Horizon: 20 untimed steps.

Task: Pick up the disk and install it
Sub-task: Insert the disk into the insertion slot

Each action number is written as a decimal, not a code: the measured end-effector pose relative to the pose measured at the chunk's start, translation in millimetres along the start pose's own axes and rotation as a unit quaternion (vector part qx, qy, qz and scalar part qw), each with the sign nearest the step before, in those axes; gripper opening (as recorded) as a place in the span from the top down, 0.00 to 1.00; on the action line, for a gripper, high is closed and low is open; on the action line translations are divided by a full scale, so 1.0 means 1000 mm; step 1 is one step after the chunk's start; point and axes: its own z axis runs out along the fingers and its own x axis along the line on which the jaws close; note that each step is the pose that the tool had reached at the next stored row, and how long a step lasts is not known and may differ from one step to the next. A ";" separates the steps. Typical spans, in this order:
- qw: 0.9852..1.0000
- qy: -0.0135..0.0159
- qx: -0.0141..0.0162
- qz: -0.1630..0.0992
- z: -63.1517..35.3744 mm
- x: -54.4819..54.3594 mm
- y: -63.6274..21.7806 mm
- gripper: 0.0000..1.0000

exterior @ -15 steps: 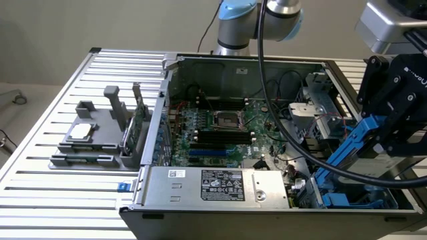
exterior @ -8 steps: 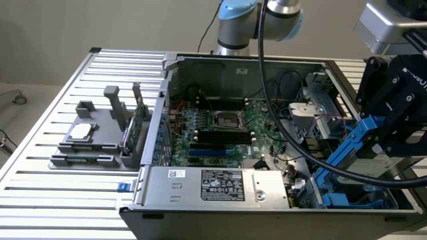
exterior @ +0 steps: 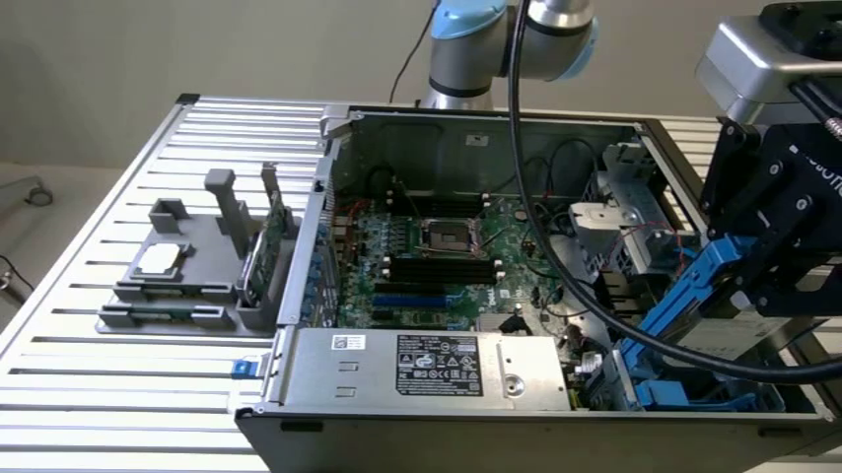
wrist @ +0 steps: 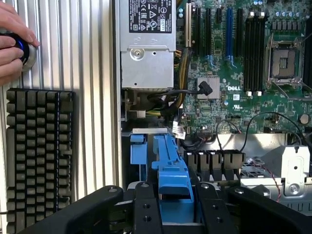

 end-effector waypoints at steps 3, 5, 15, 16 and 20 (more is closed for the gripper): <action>1.000 0.000 0.000 0.000 0.0007 0.000 -0.0005 0.67; 1.000 0.000 0.000 0.000 0.0017 0.000 -0.0008 0.67; 1.000 -0.001 0.000 -0.004 0.0053 0.000 -0.0011 0.67; 1.000 -0.001 0.000 -0.004 0.0053 0.000 -0.0011 0.67; 1.000 -0.002 0.000 -0.006 0.0053 0.000 -0.0011 0.67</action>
